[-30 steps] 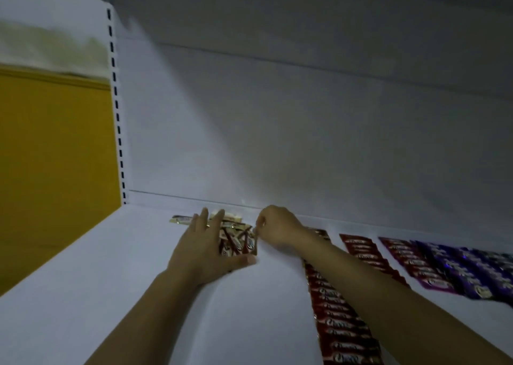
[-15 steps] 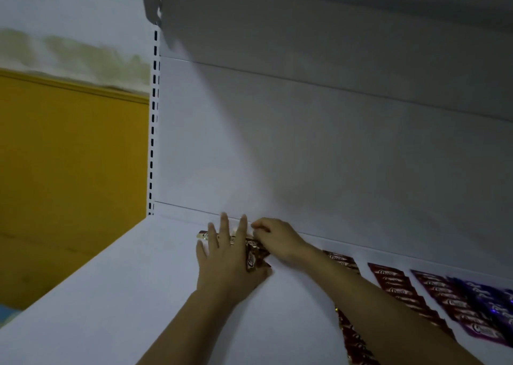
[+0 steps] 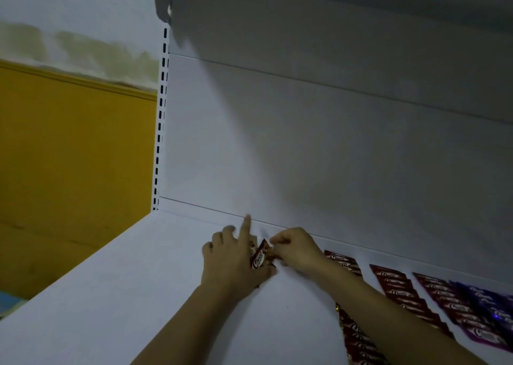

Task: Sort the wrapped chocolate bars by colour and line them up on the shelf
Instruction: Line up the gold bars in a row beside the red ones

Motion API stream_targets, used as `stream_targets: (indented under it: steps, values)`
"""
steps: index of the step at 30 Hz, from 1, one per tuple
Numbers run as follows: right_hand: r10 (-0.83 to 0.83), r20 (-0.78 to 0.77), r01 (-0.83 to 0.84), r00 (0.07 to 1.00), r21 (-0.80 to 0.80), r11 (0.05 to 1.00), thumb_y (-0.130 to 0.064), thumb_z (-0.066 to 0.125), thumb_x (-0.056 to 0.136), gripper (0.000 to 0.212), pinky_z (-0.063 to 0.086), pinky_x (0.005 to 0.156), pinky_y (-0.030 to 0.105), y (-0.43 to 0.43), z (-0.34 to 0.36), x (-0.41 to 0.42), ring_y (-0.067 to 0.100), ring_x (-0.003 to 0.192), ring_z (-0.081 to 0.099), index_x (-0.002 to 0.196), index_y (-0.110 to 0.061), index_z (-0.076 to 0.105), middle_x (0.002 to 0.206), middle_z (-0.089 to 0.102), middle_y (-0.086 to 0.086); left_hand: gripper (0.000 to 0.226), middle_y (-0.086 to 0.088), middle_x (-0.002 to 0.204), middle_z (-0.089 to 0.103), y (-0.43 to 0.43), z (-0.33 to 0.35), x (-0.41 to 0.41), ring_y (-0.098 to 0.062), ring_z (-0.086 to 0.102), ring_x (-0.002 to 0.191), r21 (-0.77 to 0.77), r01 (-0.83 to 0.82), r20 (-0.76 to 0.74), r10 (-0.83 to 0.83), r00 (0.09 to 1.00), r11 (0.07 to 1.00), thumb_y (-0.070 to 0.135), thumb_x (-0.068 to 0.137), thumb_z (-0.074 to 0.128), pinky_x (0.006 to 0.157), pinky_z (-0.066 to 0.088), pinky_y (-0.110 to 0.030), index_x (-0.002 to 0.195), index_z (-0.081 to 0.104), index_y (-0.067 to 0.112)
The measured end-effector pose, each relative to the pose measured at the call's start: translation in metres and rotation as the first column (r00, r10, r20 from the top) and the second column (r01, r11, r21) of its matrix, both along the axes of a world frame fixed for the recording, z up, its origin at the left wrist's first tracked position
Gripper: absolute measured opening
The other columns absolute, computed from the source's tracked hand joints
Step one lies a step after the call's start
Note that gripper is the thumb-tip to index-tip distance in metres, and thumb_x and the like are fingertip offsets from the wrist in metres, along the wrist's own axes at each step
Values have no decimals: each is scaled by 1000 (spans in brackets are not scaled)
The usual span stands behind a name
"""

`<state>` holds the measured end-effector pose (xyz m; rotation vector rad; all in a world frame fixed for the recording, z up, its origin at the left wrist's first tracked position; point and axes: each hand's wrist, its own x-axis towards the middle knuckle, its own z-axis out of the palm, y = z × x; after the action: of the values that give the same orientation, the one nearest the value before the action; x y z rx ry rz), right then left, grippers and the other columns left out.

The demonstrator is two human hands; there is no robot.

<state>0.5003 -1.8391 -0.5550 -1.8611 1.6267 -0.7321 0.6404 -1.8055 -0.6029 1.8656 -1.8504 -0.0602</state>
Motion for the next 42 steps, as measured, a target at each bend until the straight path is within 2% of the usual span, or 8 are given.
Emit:
stream_targets:
  steps: [3,7,11,18,25,34,38,42]
  values:
    - [70,195,-88,978,87,992,0,64,85,28,53,91,31,9,-1,7,22,98,66,113,-2,66,108,68,14,125,-12,161,2,0,-1,1,-33,2,148,143,-2,-16,4,1000,990,89,63,45,116,6,-53,150,-18,26]
    - [108,400,-189,910,168,968,3,59,87,25,56,83,27,14,2,9,22,92,68,111,-2,64,104,68,18,95,4,147,41,2,2,0,-21,38,134,-6,31,39,-31,999,999,78,75,47,105,29,-39,151,15,30]
    - [67,413,-128,908,122,984,-1,60,87,18,57,78,24,13,5,1,19,87,68,98,-13,65,102,68,16,55,5,126,55,3,10,-4,-21,55,109,-140,-10,88,23,996,990,40,91,49,80,40,-31,141,30,29]
    - [71,398,-79,915,5,997,-1,55,88,23,52,63,21,21,2,-16,9,67,66,86,-19,69,83,72,1,58,-1,126,53,4,18,0,-24,60,97,-234,-20,191,66,979,972,19,94,40,64,37,-30,147,18,27]
    - [132,333,-122,934,-53,991,-15,58,91,13,45,54,15,37,3,-4,10,63,64,84,-21,67,86,69,2,41,-3,110,62,12,22,27,-30,60,89,-379,-238,-353,98,930,894,23,94,52,67,37,-31,133,40,24]
    - [179,446,-256,877,119,959,-44,55,92,27,54,69,26,53,9,15,14,73,69,104,-21,63,94,71,1,27,-4,96,65,9,40,20,-11,68,68,-302,-271,-929,-219,297,914,13,92,61,64,59,-35,113,52,25]
    - [109,593,-202,798,93,975,-47,54,91,34,55,61,26,62,26,11,18,69,70,100,-16,66,80,74,2,31,10,80,66,15,44,5,-10,66,67,-446,-85,-805,-357,473,891,12,89,62,56,56,-28,113,53,30]
    - [69,593,-122,802,50,991,-29,52,96,20,51,55,20,71,31,-10,10,57,65,95,-14,66,72,72,-3,32,9,78,66,19,47,-9,-10,66,63,-480,3,-771,-423,477,877,12,90,63,50,54,-26,114,53,29]
